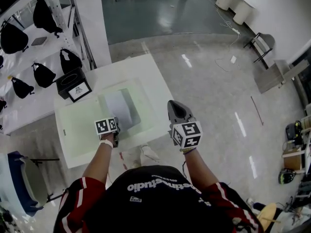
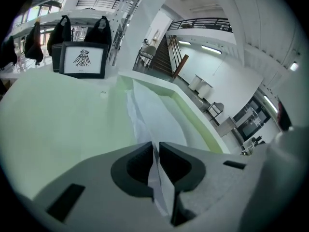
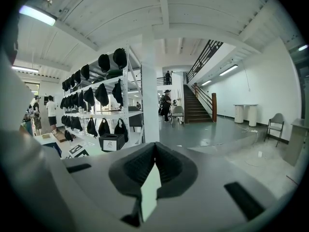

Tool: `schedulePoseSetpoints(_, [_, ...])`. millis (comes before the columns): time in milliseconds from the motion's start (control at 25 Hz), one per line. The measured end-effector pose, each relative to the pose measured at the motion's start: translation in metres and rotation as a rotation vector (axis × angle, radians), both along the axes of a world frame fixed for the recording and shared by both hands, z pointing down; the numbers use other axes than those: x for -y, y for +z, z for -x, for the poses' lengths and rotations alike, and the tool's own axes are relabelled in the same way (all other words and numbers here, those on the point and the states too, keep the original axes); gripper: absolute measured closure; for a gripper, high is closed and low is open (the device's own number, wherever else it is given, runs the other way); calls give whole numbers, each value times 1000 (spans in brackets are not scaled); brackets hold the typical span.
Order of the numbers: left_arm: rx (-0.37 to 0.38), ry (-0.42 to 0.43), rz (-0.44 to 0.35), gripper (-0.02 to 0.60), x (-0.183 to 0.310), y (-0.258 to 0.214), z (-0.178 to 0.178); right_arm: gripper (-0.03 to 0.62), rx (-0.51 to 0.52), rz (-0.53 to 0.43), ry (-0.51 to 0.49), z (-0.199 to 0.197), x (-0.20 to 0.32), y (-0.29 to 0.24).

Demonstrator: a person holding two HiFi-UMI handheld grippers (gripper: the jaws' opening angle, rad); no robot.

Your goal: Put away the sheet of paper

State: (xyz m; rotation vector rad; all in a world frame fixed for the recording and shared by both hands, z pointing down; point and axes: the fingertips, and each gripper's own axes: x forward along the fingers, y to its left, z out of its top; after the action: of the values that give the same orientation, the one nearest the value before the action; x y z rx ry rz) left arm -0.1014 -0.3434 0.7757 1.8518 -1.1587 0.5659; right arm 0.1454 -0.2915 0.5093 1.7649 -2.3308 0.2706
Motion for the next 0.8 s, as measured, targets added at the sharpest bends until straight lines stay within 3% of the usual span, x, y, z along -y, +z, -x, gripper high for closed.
schedulePoseSetpoints(280, [-7,-21,-7,462,-3,-4,11,603,-4,11,-30,13,2,2])
schedulePoseSetpoints(560, [-17,-56,-37,454,-7,-15,36,603,-12,13,-61,31,5,1])
schedulePoseSetpoints(800, [-36,-83,-109,454,-8,-41,50,603,-15,5,-93,48,1,-2])
